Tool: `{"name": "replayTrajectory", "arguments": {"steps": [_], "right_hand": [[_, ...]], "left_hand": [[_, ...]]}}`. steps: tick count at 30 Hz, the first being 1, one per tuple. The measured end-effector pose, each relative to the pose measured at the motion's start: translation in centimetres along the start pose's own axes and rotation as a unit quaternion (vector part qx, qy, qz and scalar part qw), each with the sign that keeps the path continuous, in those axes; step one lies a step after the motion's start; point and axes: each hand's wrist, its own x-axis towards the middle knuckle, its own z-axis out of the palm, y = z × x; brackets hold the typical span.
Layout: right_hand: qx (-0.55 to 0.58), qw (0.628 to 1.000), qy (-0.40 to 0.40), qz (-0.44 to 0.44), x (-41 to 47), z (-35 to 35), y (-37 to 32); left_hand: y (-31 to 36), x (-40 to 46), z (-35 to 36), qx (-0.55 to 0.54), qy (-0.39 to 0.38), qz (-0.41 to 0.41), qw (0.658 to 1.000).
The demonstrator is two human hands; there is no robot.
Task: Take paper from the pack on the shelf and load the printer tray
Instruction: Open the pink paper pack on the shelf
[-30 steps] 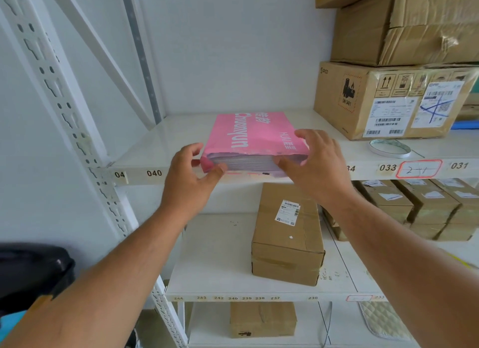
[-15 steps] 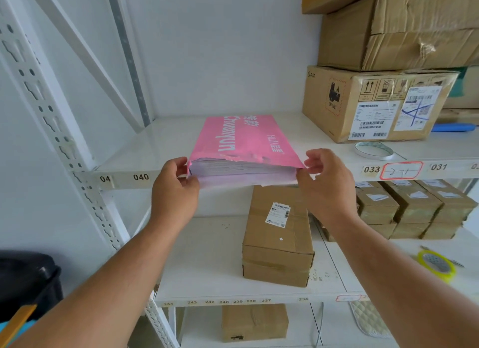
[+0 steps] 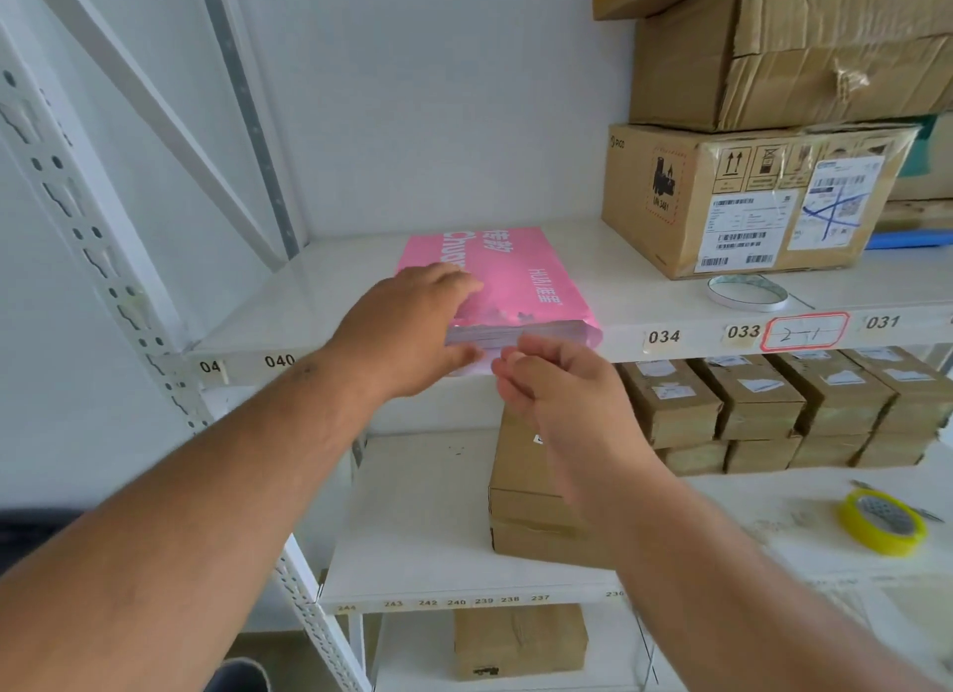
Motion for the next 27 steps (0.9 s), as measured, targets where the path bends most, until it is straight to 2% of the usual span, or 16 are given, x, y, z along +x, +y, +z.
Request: {"name": "replayTrajectory", "arguments": {"steps": [2, 7, 13, 27], "right_hand": [[0.146, 0.986, -0.018, 0.084, 0.2, 0.9, 0.0], [0.230, 0.965, 0.000, 0.129, 0.4, 1.6, 0.1], [0.274, 0.949, 0.018, 0.155, 1.5, 2.5, 0.5], [0.287, 0.951, 0.039, 0.112, 3.4, 4.4, 1.7]], "left_hand": [[-0.2, 0.9, 0.1, 0.025, -0.053, -0.011, 0.998], [-1.2, 1.5, 0.5, 0.042, -0.057, -0.016, 0.997], [-2.3, 1.7, 0.4, 0.025, -0.046, 0.004, 0.999], [-3.4, 2.1, 0.7, -0.014, -0.018, 0.033, 0.999]]}}
